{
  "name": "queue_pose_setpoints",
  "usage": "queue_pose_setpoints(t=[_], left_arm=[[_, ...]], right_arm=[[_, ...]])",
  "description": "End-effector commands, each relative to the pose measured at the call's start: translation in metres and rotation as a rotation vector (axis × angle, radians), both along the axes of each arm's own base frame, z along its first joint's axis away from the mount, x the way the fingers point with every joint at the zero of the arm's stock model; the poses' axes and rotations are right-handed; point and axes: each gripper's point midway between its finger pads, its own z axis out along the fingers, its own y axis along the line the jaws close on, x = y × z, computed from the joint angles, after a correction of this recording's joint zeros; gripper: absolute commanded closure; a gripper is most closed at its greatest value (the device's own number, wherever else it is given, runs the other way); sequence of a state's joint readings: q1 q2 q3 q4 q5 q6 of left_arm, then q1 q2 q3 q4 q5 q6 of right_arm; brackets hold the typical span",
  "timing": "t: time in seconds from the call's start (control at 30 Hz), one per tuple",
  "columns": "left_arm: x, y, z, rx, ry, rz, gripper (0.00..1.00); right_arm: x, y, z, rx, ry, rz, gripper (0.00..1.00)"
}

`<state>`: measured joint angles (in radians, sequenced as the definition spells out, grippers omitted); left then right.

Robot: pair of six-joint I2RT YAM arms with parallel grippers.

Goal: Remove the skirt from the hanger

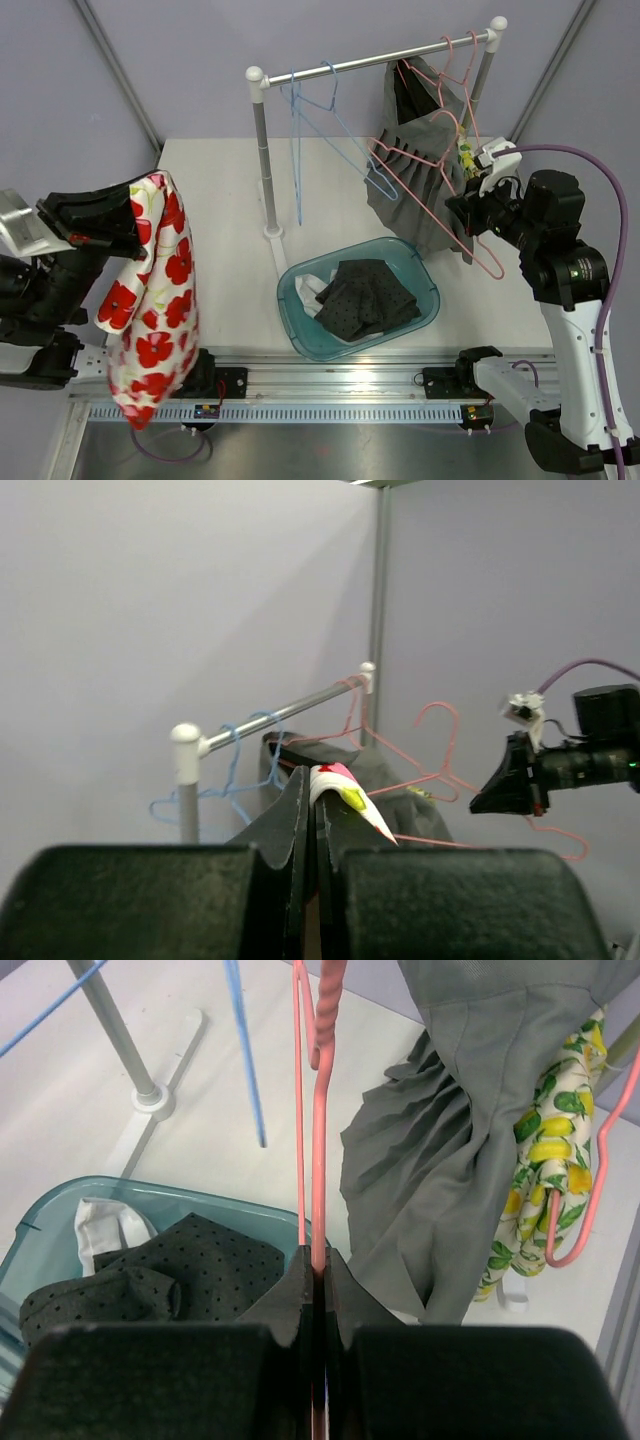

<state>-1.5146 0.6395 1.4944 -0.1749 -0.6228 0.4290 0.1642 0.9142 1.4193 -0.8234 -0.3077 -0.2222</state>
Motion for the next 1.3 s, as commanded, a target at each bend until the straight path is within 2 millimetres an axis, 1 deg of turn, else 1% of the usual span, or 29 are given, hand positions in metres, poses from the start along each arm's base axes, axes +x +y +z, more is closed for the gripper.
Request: queue_pose_setpoints(t=[0.0, 0.03, 0.07, 0.1, 0.17, 0.2, 0.23, 0.27, 0.3, 0.33, 0.4, 0.43, 0.47, 0.5, 0.53, 0.6, 0.63, 0.77, 0.8, 0.87, 0.97, 1.0, 1.03, 1.07, 1.13, 1.17, 1.2, 1.23, 1.27], left_arm=[[0.020, -0.012, -0.048, 0.137, 0.073, 0.136, 1.00], [0.022, -0.017, -0.059, 0.161, 0.087, 0.147, 1.00], [0.027, -0.027, -0.086, 0.216, 0.118, 0.185, 1.00], [0.030, -0.031, -0.097, 0.233, 0.130, 0.204, 1.00], [0.035, -0.037, -0.119, 0.271, 0.147, 0.250, 1.00], [0.041, -0.036, -0.139, 0.282, 0.169, 0.305, 1.00], [0.044, -0.034, -0.151, 0.297, 0.176, 0.337, 1.00], [0.047, -0.032, -0.161, 0.306, 0.180, 0.363, 1.00], [0.051, -0.016, -0.166, 0.272, 0.197, 0.402, 1.00], [0.054, -0.017, -0.188, 0.308, 0.202, 0.431, 1.00], [0.060, 0.007, -0.204, 0.259, 0.234, 0.494, 1.00], [0.062, 0.006, -0.222, 0.286, 0.238, 0.512, 1.00], [0.064, 0.010, -0.229, 0.273, 0.249, 0.516, 1.00], [0.064, 0.015, -0.238, 0.291, 0.259, 0.528, 1.00], [0.065, 0.014, -0.251, 0.315, 0.267, 0.535, 1.00], [0.065, 0.014, -0.263, 0.340, 0.279, 0.540, 1.00], [0.066, 0.012, -0.272, 0.362, 0.282, 0.543, 1.00], [0.068, 0.011, -0.285, 0.388, 0.301, 0.558, 1.00], [0.068, 0.012, -0.285, 0.386, 0.301, 0.561, 1.00], [0.068, 0.013, -0.285, 0.388, 0.300, 0.572, 1.00], [0.072, 0.022, -0.283, 0.377, 0.303, 0.625, 1.00], [0.073, 0.023, -0.283, 0.374, 0.306, 0.640, 1.00], [0.074, 0.024, -0.282, 0.369, 0.307, 0.647, 0.99], [0.075, 0.025, -0.281, 0.354, 0.313, 0.651, 0.86], [0.076, 0.022, -0.283, 0.357, 0.323, 0.645, 0.73], [0.078, 0.020, -0.284, 0.335, 0.342, 0.633, 0.50], [0.078, 0.018, -0.290, 0.363, 0.359, 0.626, 0.40], [0.078, 0.013, -0.285, 0.364, 0.375, 0.607, 0.33], [0.077, 0.005, -0.285, 0.333, 0.409, 0.561, 0.20]], right_arm=[[-0.001, 0.012, 0.036, 0.014, -0.112, 0.089, 1.00], [0.004, 0.015, 0.037, 0.017, -0.106, 0.096, 1.00], [0.008, 0.016, 0.040, 0.019, -0.112, 0.099, 1.00], [0.011, 0.017, 0.043, 0.021, -0.116, 0.102, 1.00], [0.023, 0.019, 0.051, 0.026, -0.121, 0.102, 1.00], [0.027, 0.020, 0.055, 0.034, -0.118, 0.100, 1.00], [0.037, 0.024, 0.061, 0.039, -0.116, 0.111, 1.00], [0.041, 0.025, 0.064, 0.044, -0.109, 0.113, 1.00], [0.046, 0.027, 0.066, 0.047, -0.108, 0.117, 1.00], [0.057, 0.028, 0.068, 0.049, -0.100, 0.114, 1.00], [0.068, 0.030, 0.074, 0.052, -0.110, 0.108, 1.00], [0.078, 0.030, 0.078, 0.052, -0.116, 0.103, 1.00], [0.082, 0.031, 0.079, 0.055, -0.117, 0.103, 1.00], [0.091, 0.033, 0.074, 0.054, -0.098, 0.102, 1.00], [0.093, 0.033, 0.083, 0.057, -0.116, 0.102, 1.00], [0.105, 0.036, 0.079, 0.063, -0.099, 0.103, 1.00], [0.106, 0.037, 0.084, 0.066, -0.110, 0.106, 1.00], [0.122, 0.047, 0.078, 0.064, -0.079, 0.114, 1.00], [0.130, 0.051, 0.071, 0.054, -0.062, 0.115, 1.00], [0.136, 0.059, 0.071, 0.026, -0.076, 0.100, 1.00], [0.153, 0.062, 0.063, 0.012, -0.053, 0.059, 1.00], [0.161, 0.063, 0.054, 0.006, -0.032, 0.051, 1.00], [0.164, 0.062, 0.055, 0.005, -0.033, 0.039, 1.00], [0.167, 0.062, 0.054, 0.001, -0.031, 0.035, 1.00], [0.172, 0.062, 0.046, -0.010, -0.017, 0.022, 1.00], [0.174, 0.062, 0.044, -0.022, -0.016, 0.023, 1.00], [0.176, 0.062, 0.041, -0.031, -0.012, 0.022, 1.00], [0.177, 0.060, 0.038, -0.042, -0.007, 0.014, 1.00], [0.179, 0.060, 0.035, -0.057, -0.006, 0.017, 1.00]])
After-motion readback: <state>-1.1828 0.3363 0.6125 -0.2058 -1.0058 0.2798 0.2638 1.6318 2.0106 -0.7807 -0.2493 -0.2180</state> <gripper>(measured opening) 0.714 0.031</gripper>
